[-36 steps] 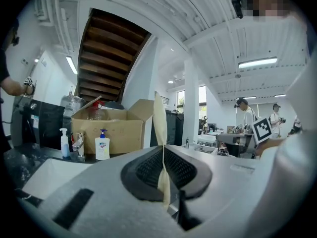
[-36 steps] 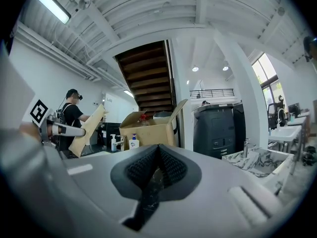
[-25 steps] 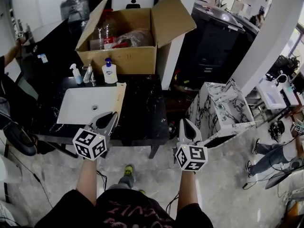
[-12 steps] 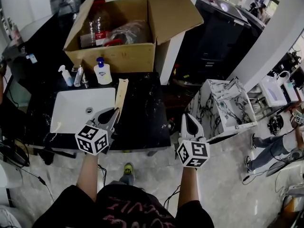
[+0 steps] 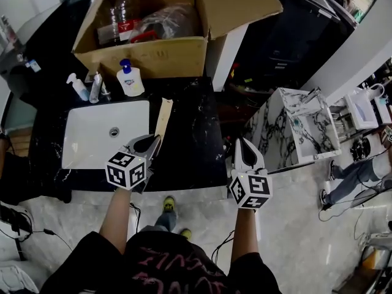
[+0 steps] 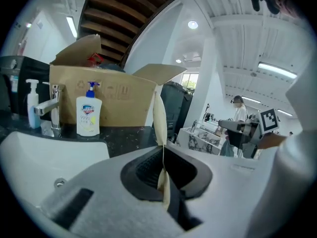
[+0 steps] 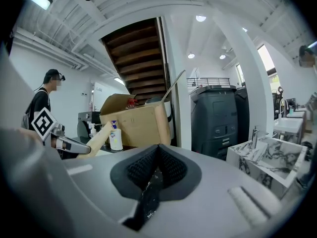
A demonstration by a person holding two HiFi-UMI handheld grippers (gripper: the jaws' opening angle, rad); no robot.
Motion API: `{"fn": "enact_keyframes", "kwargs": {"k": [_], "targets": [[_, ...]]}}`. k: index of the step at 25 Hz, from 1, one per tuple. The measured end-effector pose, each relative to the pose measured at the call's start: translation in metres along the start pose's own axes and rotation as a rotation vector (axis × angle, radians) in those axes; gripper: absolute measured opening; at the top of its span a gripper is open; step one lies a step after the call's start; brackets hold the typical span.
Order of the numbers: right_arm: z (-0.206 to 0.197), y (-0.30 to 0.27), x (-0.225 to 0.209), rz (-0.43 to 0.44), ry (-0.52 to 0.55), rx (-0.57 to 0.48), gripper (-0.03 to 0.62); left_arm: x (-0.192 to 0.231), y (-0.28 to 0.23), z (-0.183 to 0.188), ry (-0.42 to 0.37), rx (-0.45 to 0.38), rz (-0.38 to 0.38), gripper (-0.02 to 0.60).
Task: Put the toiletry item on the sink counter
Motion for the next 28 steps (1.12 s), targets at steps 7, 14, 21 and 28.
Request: {"fn": "enact_keyframes", "kwargs": {"k": [7, 14, 21, 28], "targets": [[-0.023, -0.022, -0.001, 0.004, -0.011, 0.052, 0.002, 0.017, -0.024, -0.033, 0.043, 0.102, 0.015, 0.012], [-0.036, -0.041, 0.001, 0.011, -0.02, 0.082, 0.002, 0.031, -0.039, -0.043, 0.063, 0.14, 0.028, 0.012], [-0.046, -0.052, 0.002, 0.022, -0.021, 0.111, 0.002, 0.039, -0.05, -0.049, 0.082, 0.16, 0.033, 0.014], [-0.049, -0.059, 0.0, 0.017, -0.018, 0.121, 0.002, 0.05, -0.059, -0.056, 0.101, 0.175, 0.041, 0.015]]}}
Point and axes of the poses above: the fingertips, and each gripper's own axes: y backward along the fingers, x to its left, z out of its top, the point moved 1 cm from there along y, backward along the fingers, and after that the axes turned 1 degree about z, right-handed, at the moved point
